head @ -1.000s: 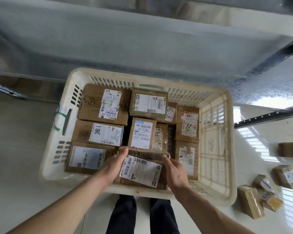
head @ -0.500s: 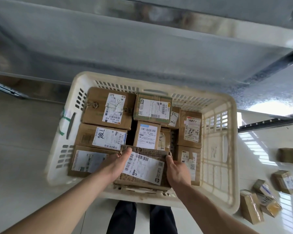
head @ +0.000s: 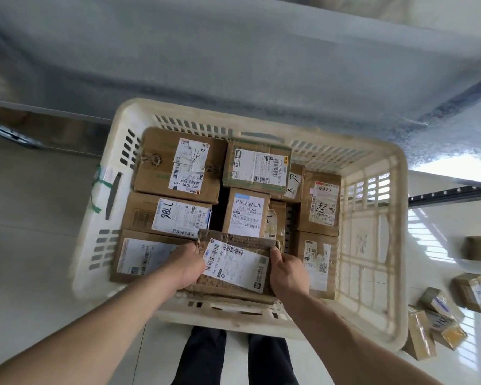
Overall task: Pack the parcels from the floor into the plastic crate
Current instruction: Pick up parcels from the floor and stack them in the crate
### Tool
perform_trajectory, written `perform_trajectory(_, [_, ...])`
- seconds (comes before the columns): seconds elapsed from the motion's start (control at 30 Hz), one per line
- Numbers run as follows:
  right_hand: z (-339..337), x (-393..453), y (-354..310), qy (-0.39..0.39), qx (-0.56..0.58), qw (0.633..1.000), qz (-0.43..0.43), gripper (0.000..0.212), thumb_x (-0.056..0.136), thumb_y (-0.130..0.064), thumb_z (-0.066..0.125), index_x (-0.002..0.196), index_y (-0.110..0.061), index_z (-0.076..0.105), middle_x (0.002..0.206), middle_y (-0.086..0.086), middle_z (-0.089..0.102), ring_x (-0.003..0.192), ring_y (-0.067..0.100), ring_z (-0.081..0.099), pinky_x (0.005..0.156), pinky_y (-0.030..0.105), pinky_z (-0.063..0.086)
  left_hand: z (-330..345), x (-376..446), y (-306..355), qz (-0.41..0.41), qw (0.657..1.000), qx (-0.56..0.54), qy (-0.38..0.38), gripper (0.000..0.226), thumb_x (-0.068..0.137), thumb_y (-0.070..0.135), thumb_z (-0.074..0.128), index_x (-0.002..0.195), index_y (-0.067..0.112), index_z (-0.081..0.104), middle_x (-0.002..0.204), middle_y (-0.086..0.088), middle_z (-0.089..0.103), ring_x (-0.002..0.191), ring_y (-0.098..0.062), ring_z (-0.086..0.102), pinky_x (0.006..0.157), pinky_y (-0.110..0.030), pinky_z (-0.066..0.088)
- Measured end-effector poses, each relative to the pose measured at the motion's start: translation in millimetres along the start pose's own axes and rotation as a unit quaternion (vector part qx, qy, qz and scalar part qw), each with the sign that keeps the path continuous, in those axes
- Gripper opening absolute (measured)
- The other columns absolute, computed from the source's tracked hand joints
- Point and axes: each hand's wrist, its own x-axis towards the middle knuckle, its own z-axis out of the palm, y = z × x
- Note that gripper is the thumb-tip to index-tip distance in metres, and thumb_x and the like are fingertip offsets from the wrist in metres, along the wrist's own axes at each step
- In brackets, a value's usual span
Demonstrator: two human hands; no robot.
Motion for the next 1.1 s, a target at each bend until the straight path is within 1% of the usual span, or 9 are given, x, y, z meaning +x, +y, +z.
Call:
perform_trajectory(0.1, [5, -1, 4, 0.014, 0.016, 1.000, -0.013, 0.055, 0.107, -0.050, 0.038, 0.068, -0.014, 0.055, 0.069, 0.004, 0.063, 0.075, 0.029, 0.065, 0.070, 0.039, 0.052, 0, 4, 0, 0.016, 1.000, -0.002, 0.008, 0.032, 0.089, -0.005, 0.045, 0.112, 0.012, 0.059, 0.104, -0.004, 0.066, 0.092, -0.019, 0.059, 0.074, -0.030, 0.049])
perform_trajectory(0.23, [15, -5, 12, 0.039, 0.024, 0.999, -0.027, 0.053, 0.106, -0.049, 0.035, 0.072, -0.014, 0.055, 0.069, 0.005, 0.064, 0.069, 0.026, 0.064, 0.066, 0.038, 0.052, 4, 10, -11, 0.029, 0.999, 0.009, 0.014, 0.042, 0.084, -0.011, 0.047, 0.113, 0.017, 0.059, 0.105, -0.002, 0.067, 0.094, -0.021, 0.062, 0.077, -0.036, 0.053])
perform_trajectory(0.33, [20, -6, 17, 0.042, 0.044, 0.998, -0.030, 0.049, 0.107, -0.046, 0.038, 0.072, -0.015, 0.053, 0.070, 0.004, 0.065, 0.070, 0.025, 0.064, 0.068, 0.040, 0.054, 10, 13, -21, 0.050, 0.998, 0.013, 0.025, 0.040, 0.087, -0.011, 0.051, 0.111, 0.021, 0.057, 0.100, 0.002, 0.064, 0.091, -0.015, 0.061, 0.069, -0.029, 0.050])
perform_trajectory(0.43, [25, -2, 23, 0.019, 0.054, 0.998, -0.024, 0.044, 0.107, -0.043, 0.039, 0.075, -0.016, 0.054, 0.073, 0.003, 0.065, 0.072, 0.024, 0.066, 0.070, 0.044, 0.058, 17, 17, -27, 0.069, 0.993, 0.075, 0.062, 0.032, 0.086, -0.008, 0.054, 0.102, 0.020, 0.055, 0.100, 0.002, 0.054, 0.088, -0.014, 0.058, 0.077, -0.034, 0.054])
perform_trajectory(0.53, [29, 4, 27, -0.006, 0.065, 0.998, -0.004, 0.040, 0.107, -0.041, 0.041, 0.082, -0.014, 0.057, 0.079, 0.005, 0.068, 0.077, 0.026, 0.068, 0.073, 0.046, 0.060, 27, 22, -30, 0.078, 0.970, 0.196, 0.120, 0.037, 0.086, -0.004, 0.055, 0.119, 0.014, 0.053, 0.118, -0.006, 0.047, 0.091, -0.016, 0.054, 0.084, -0.030, 0.053])
perform_trajectory(0.73, [37, 17, 30, -0.023, 0.054, 0.998, 0.011, 0.038, 0.107, -0.041, 0.042, 0.082, -0.016, 0.057, 0.079, 0.003, 0.066, 0.078, 0.024, 0.068, 0.070, 0.039, 0.060, 43, 24, -33, 0.111, 0.911, 0.338, 0.208, 0.064, 0.088, 0.002, 0.062, 0.144, 0.010, 0.031, 0.129, -0.010, 0.048, 0.101, -0.018, 0.059, 0.077, -0.025, 0.056])
perform_trajectory(0.83, [43, 25, 32, -0.021, 0.039, 0.999, 0.008, 0.039, 0.107, -0.041, 0.043, 0.084, -0.014, 0.059, 0.074, 0.000, 0.064, 0.071, 0.020, 0.063, 0.060, 0.031, 0.052, 38, 35, -34, 0.109, 0.891, 0.381, 0.219, 0.086, 0.086, 0.004, 0.065, 0.151, 0.016, 0.011, 0.120, -0.014, 0.053, 0.081, -0.016, 0.061, 0.064, -0.026, 0.058])
perform_trajectory(0.97, [49, 33, 35, -0.018, 0.024, 0.999, 0.015, 0.040, 0.107, -0.040, 0.042, 0.089, -0.010, 0.061, 0.079, 0.006, 0.065, 0.071, 0.023, 0.061, 0.058, 0.029, 0.044, 34, 43, -31, 0.122, 0.865, 0.440, 0.209, 0.090, 0.086, 0.012, 0.070, 0.149, 0.016, 0.006, 0.101, -0.010, 0.055, 0.075, -0.016, 0.057, 0.059, -0.027, 0.054])
perform_trajectory(1.1, [47, 34, 34, -0.041, 0.030, 0.998, 0.026, 0.038, 0.107, -0.040, 0.041, 0.095, -0.012, 0.063, 0.085, 0.007, 0.068, 0.081, 0.026, 0.067, 0.066, 0.032, 0.054, 35, 43, -32, 0.120, 0.860, 0.454, 0.198, 0.091, 0.087, 0.015, 0.070, 0.150, 0.017, 0.003, 0.103, -0.011, 0.053, 0.076, -0.015, 0.056, 0.060, -0.025, 0.053])
